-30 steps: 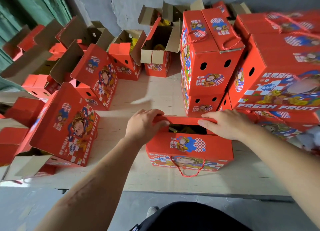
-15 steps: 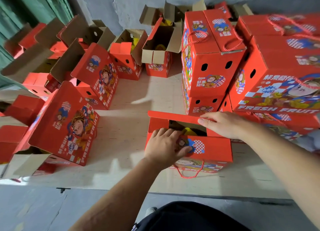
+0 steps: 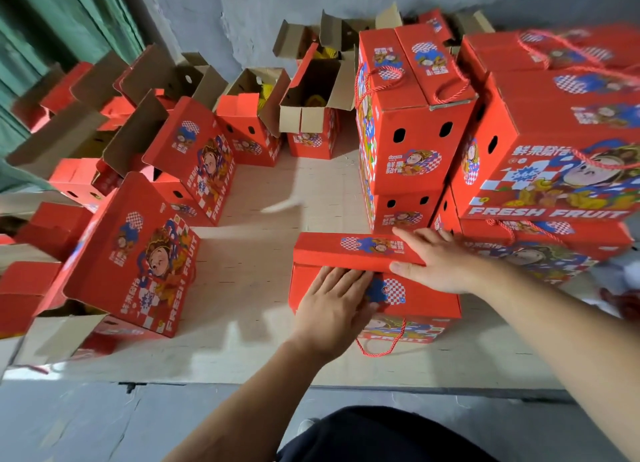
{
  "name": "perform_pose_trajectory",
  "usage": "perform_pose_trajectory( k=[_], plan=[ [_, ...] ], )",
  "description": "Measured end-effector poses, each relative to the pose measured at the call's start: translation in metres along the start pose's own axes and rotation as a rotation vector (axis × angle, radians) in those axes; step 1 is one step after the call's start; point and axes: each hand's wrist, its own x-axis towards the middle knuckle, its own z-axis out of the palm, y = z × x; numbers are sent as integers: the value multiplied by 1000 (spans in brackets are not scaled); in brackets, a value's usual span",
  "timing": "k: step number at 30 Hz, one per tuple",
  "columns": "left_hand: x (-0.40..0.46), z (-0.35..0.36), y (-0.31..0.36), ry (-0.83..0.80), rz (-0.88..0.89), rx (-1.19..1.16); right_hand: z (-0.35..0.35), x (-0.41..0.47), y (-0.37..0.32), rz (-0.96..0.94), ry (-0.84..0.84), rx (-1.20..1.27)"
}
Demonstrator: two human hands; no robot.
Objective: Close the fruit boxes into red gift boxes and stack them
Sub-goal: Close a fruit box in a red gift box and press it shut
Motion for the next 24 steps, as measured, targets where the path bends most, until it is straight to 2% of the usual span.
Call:
perform_pose_trajectory(
  k=[3, 5, 6, 8, 10, 11, 15, 20, 24],
  plan=[
    [-11, -13, -12, 213, -60, -273, 6, -2, 1, -22, 38, -6],
    [-5, -26, -21, 309, -163, -181, 7, -4, 1, -55, 119, -38],
    [2, -30, -27, 296, -207, -92, 6, -4, 2, -87, 199, -88],
    [24, -37, -42, 88, -269, 24, 1, -3, 2, -139, 324, -206],
    [48, -41, -55, -163, -312, 66, -2, 1, 3, -157, 359, -259],
    [58, -40, -59, -230, -311, 107, -1, 4, 4, -160, 366, -283],
    [65, -36, -66, -259, -220, 337, 15, 9, 5, -103, 324, -261],
    [52, -27, -71, -271, -193, 247, 28, 8, 5, -98, 346, -281],
    [51, -27, -77, -309, -143, 199, 23, 9, 5, -78, 251, -258]
  ],
)
